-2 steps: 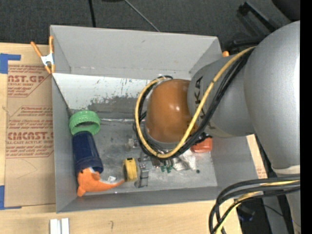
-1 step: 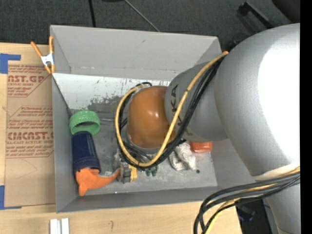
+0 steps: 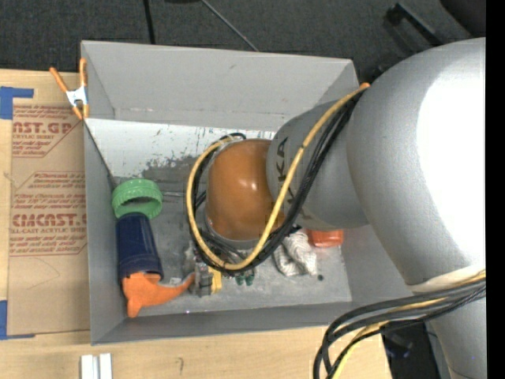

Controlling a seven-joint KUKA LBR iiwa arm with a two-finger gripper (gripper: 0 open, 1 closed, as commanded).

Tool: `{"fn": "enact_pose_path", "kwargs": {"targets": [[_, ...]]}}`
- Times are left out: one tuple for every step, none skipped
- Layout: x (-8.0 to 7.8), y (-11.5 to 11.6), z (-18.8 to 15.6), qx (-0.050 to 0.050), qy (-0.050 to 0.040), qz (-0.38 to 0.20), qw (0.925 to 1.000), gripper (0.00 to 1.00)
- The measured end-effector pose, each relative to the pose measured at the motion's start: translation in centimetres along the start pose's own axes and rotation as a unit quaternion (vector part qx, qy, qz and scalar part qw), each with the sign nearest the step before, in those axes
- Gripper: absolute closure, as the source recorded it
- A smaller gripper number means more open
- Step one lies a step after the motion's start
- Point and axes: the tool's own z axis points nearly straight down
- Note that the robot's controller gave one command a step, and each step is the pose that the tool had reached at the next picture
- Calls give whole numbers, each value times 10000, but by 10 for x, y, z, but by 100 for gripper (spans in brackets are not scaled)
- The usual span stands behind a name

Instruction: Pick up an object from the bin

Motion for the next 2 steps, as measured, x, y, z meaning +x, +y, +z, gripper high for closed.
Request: {"fn": "enact_pose_path", "kwargs": {"targets": [[6,6,11,-3,-16,-9,10000,100],[16,5,14,-4,-20,-79,10000,100]]}}
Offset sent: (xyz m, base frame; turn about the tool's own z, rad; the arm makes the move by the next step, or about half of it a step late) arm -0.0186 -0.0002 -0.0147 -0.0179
